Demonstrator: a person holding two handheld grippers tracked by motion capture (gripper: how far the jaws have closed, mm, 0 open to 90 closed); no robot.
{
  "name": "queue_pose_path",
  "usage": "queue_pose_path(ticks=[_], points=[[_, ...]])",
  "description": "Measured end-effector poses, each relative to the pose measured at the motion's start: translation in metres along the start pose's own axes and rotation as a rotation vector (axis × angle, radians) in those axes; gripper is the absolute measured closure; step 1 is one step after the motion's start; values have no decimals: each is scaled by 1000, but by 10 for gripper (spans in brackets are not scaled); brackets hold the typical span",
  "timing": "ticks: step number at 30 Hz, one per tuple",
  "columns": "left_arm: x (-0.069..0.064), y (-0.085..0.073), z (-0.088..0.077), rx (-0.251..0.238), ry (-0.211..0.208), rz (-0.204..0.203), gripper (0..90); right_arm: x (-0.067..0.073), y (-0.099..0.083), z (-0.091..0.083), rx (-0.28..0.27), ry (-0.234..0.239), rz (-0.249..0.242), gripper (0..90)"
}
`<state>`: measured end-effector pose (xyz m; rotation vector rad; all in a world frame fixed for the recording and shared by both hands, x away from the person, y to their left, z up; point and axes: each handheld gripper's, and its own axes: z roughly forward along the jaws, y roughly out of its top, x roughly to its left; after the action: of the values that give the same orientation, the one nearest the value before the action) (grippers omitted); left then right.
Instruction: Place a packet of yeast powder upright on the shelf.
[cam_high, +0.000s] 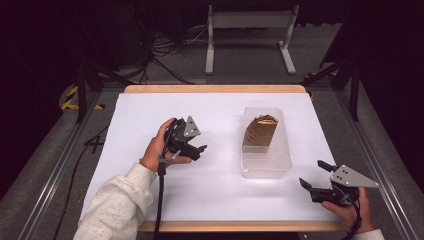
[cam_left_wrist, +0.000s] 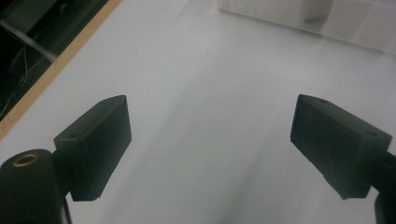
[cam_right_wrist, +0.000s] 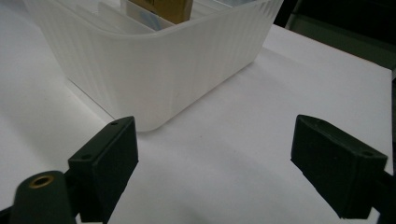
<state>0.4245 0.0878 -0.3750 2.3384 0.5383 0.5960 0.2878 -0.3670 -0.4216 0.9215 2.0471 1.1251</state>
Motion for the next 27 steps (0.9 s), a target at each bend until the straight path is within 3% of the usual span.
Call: queue_pose_path(ticks=[7,12,16,27], points=[[0,-23,-10,37,26,-14,125,1,1,2,1,7,-7,153],[1,-44,-16,60,45,-46,102,2,1,2,1,10,-14,151],[3,-67,-26,47,56,-96,87,2,3,4,2,10,-14,150],[0,-107,-49,20,100,-153,64,2,9,16,2,33,-33,153]])
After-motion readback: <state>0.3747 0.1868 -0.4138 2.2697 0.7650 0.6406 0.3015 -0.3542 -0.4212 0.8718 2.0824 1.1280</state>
